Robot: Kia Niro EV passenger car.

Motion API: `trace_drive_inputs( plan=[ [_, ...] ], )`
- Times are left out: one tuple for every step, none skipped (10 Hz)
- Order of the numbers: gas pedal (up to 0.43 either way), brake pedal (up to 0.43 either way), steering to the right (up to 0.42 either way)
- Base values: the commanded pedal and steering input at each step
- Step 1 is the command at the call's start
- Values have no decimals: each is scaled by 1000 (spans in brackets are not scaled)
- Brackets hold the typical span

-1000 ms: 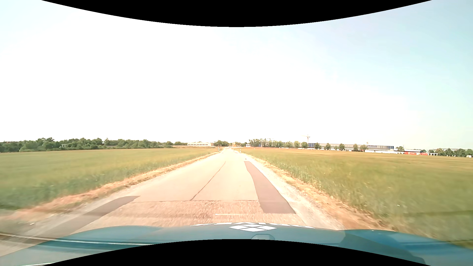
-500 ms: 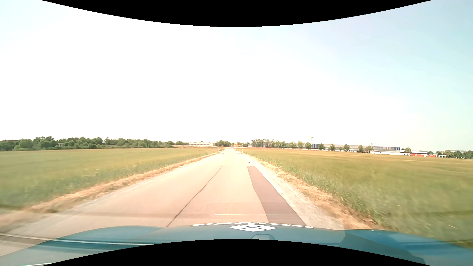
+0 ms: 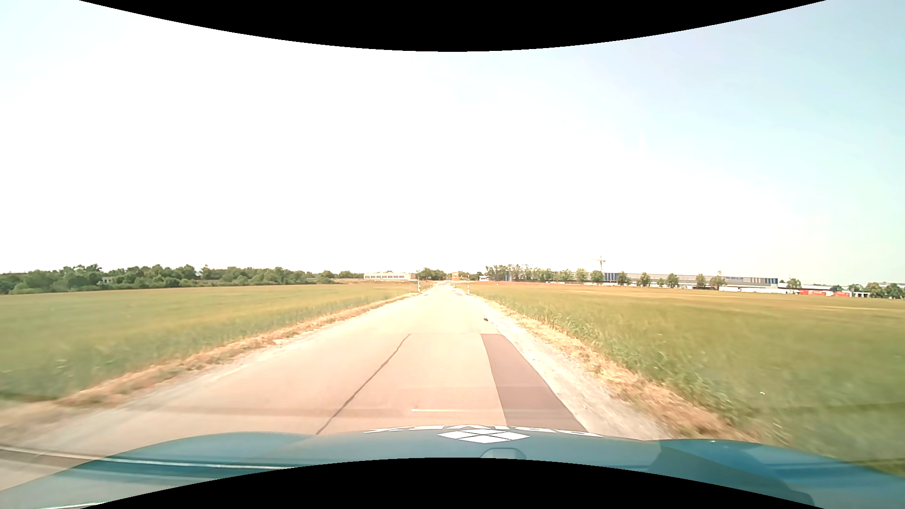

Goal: Follow the waypoints while adhering to traffic rules and regulations

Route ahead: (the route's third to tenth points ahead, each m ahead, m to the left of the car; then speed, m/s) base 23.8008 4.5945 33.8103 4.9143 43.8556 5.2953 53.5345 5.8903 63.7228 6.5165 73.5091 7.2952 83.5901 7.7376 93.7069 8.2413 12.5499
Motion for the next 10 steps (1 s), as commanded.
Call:
trace_drive_inputs(
  plan=[
    [130,0,-10],
    [130,0,-11],
    [130,0,-13],
    [130,0,-16],
    [130,0,-18],
    [130,0,-17],
    [130,0,-16],
    [130,0,-16],
    [130,0,-16],
    [130,0,-15]
  ],
)
